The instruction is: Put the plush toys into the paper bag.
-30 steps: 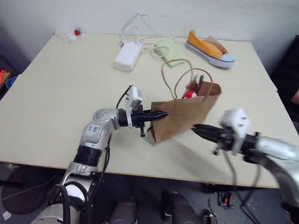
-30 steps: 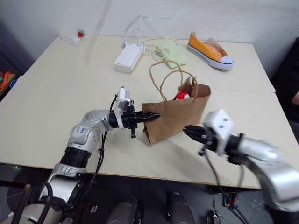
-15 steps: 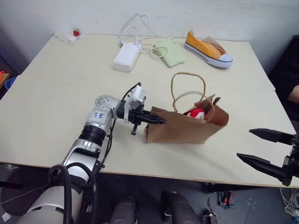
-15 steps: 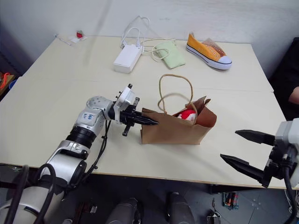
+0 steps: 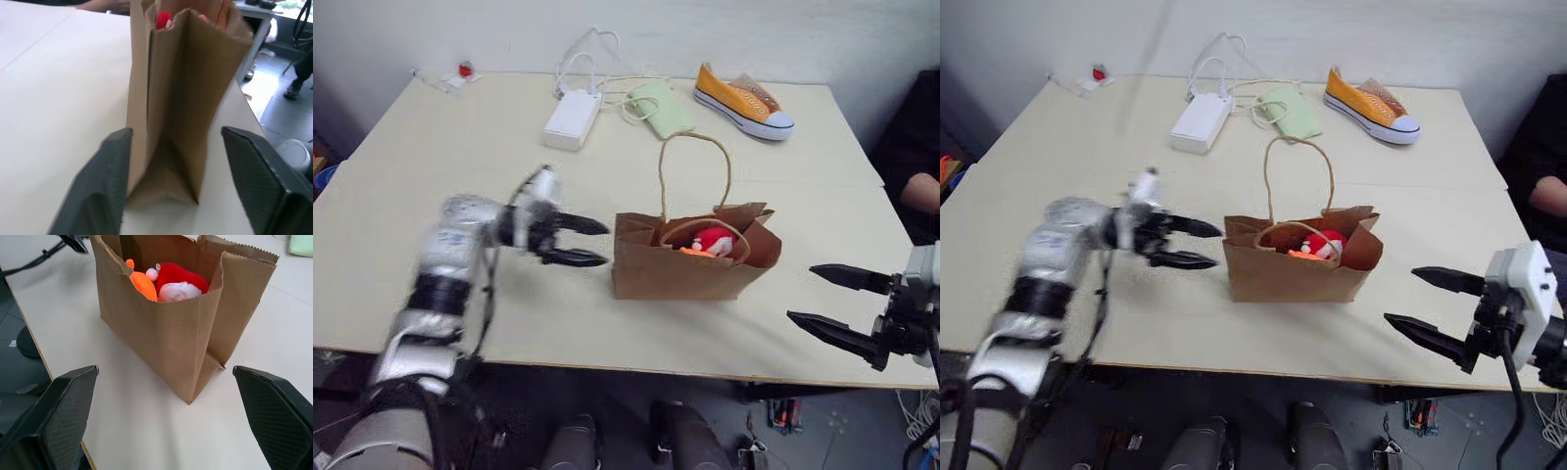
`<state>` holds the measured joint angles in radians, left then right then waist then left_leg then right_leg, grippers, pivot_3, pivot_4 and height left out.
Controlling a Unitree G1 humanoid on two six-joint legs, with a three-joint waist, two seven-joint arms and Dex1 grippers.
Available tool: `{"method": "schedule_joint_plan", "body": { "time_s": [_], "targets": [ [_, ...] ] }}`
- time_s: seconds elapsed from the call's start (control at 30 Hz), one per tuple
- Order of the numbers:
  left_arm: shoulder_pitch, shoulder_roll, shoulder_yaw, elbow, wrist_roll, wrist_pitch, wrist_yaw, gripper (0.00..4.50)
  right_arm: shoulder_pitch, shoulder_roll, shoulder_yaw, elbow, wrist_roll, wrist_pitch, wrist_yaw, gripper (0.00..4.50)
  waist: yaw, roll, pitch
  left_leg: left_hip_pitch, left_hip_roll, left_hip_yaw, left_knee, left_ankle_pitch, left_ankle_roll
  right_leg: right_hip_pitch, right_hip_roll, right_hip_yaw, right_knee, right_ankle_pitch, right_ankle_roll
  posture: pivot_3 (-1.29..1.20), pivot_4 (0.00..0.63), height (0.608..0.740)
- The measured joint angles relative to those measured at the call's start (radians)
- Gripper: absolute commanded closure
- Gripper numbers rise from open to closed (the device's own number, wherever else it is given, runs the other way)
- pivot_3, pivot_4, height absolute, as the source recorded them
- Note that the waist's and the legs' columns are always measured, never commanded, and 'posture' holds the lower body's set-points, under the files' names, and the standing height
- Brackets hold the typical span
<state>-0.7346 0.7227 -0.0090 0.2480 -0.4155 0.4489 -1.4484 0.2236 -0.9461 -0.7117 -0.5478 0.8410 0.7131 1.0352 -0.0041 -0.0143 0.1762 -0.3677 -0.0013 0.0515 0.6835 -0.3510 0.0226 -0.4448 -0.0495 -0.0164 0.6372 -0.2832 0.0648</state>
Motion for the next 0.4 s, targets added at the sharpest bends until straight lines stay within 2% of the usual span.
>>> {"method": "schedule_joint_plan", "body": {
  "time_s": [0.03, 0.13, 0.2, 0.27, 0.4],
  "targets": [
    [0.049, 0.071, 0.048, -0.078, -0.043, 0.072, 0.000, 0.10, -0.014, -0.013, 0.003, 0.027, -0.002, -0.006, 0.018, 0.00, -0.003, 0.000, 0.000, 0.000, 0.000, 0.000, 0.000, 0.000, 0.000, 0.000, 0.000, 0.000, 0.000, 0.000, 0.000, 0.00, 0.150, 0.740],
    [0.193, 0.255, 0.216, -0.256, -0.174, 0.281, -0.006, 0.04, -0.051, -0.079, 0.005, 0.110, -0.007, -0.016, 0.089, 0.00, 0.000, 0.001, 0.000, 0.001, 0.000, -0.001, 0.000, 0.000, 0.000, 0.001, -0.003, -0.001, 0.000, 0.000, -0.001, 0.00, 0.150, 0.740],
    [0.253, 0.342, 0.334, -0.332, -0.251, 0.397, -0.002, 0.04, -0.078, -0.127, 0.002, 0.167, -0.008, -0.015, 0.138, 0.00, 0.004, 0.001, 0.000, 0.001, -0.001, -0.001, 0.000, 0.000, 0.000, 0.001, -0.004, -0.002, -0.002, -0.001, -0.001, 0.00, 0.150, 0.740],
    [0.281, 0.378, 0.435, -0.407, -0.331, 0.482, 0.023, 0.04, -0.115, -0.173, 0.001, 0.222, -0.005, -0.008, 0.182, 0.00, 0.019, 0.001, 0.000, 0.001, -0.004, -0.004, 0.000, 0.000, 0.002, 0.002, -0.007, -0.003, -0.004, -0.001, -0.001, 0.00, 0.150, 0.740],
    [0.325, 0.367, 0.477, -0.480, -0.395, 0.520, 0.086, 0.04, -0.164, -0.189, 0.002, 0.281, -0.004, 0.006, 0.205, 0.00, 0.026, 0.002, 0.000, 0.001, -0.004, -0.004, 0.000, 0.000, 0.002, 0.003, -0.007, -0.003, -0.006, -0.001, -0.001, 0.00, 0.150, 0.740]
  ]
}}
